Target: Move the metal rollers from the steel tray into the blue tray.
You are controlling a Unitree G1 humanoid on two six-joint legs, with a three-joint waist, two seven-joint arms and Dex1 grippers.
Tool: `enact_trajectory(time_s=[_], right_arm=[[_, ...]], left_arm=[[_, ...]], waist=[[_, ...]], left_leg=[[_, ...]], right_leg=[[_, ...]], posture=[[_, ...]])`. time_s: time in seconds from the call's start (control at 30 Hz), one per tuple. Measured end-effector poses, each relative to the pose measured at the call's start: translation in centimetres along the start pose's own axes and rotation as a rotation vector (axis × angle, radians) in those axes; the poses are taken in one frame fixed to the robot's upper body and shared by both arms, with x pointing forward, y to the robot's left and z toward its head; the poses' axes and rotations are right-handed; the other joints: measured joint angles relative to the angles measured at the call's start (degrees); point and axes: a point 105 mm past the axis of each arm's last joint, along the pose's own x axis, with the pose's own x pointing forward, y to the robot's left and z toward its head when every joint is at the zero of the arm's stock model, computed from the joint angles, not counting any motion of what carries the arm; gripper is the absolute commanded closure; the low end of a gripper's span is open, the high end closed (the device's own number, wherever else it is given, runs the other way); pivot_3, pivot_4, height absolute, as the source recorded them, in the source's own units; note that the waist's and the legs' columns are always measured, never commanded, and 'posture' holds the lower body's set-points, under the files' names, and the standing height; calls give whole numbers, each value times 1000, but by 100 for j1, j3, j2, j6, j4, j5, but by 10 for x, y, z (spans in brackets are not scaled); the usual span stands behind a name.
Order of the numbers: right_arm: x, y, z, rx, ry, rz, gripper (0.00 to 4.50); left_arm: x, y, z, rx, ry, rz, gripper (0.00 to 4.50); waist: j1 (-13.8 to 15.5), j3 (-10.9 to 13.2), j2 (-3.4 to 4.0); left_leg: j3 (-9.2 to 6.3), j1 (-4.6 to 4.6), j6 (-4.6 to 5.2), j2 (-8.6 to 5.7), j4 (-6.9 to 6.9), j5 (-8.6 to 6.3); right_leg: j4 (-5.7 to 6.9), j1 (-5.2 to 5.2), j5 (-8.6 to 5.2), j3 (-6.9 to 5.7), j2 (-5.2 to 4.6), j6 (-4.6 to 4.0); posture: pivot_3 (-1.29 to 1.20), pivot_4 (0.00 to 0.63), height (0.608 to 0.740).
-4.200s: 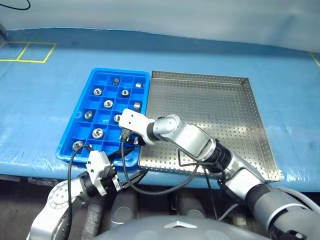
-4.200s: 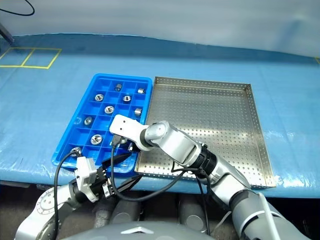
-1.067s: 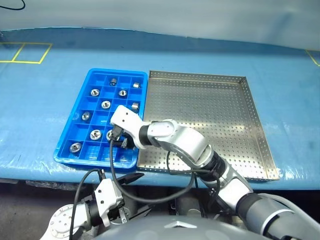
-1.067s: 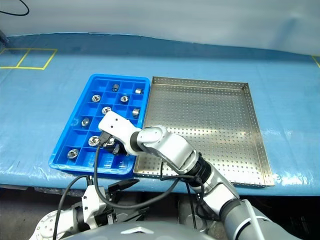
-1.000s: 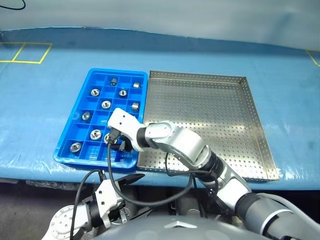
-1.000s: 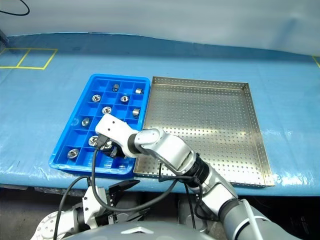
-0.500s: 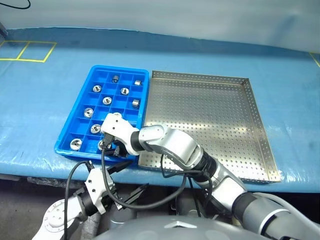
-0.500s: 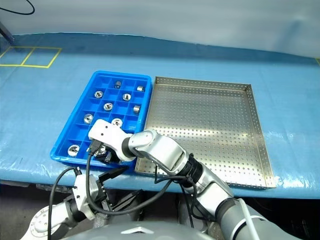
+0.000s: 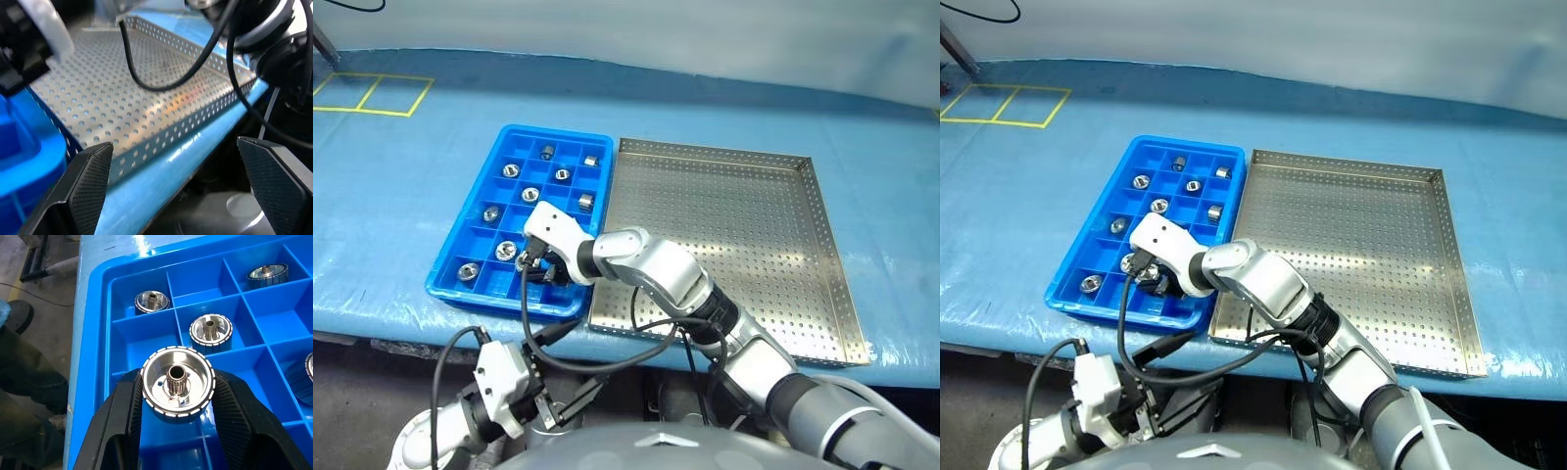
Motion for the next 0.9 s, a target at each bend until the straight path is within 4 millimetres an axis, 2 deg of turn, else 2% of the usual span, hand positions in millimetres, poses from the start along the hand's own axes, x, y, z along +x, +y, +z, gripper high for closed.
enact_trajectory(time_s=[0.2, 0.33, 0.53, 0.63, 0.77, 0.9], right_arm=[[2, -4, -1, 16, -1, -11, 2782], [2, -3, 0, 13, -7, -8, 2782], [4, -4, 1, 5, -15, -13, 2782], [4, -5, 0, 0, -8, -19, 2782], [8, -4, -12, 18, 29, -17, 2782], [9, -2, -15, 24, 25, -7, 2782]], left_arm=[[-9, 30, 19, 21, -61, 135, 0], [-31, 46, 31, 39, -89, 224, 0], [-37, 51, 36, 23, -102, 274, 0], [-34, 48, 42, 30, -109, 273, 0], [-31, 48, 44, 25, -106, 284, 0], [-32, 48, 43, 12, -106, 296, 0]], waist=[[30, 0, -3], [47, 0, -10], [97, 0, -11], [118, 0, -12], [118, 0, -12], [119, 0, -12]], left_leg=[[3, -2, 0, -2, -4, 0], [1, 0, -1, -1, -10, -1], [1, 1, -1, -2, -3, -1], [1, 2, -2, -2, -3, -1], [1, 2, -2, -2, -6, -1], [1, 6, -3, -2, -10, -1]], right_leg=[[-1, -1, 0, 1, -1, 1], [-2, -1, -1, -2, -2, -2], [-3, 4, -2, -2, -2, -2], [-3, 5, -2, -1, -2, -2], [-3, 4, -2, -1, -1, -2], [-3, 5, -3, -1, -1, -4]], posture=[[345, 150, 740], [350, 150, 740], [361, 150, 740], [360, 150, 740], [362, 150, 740], [367, 150, 740]])
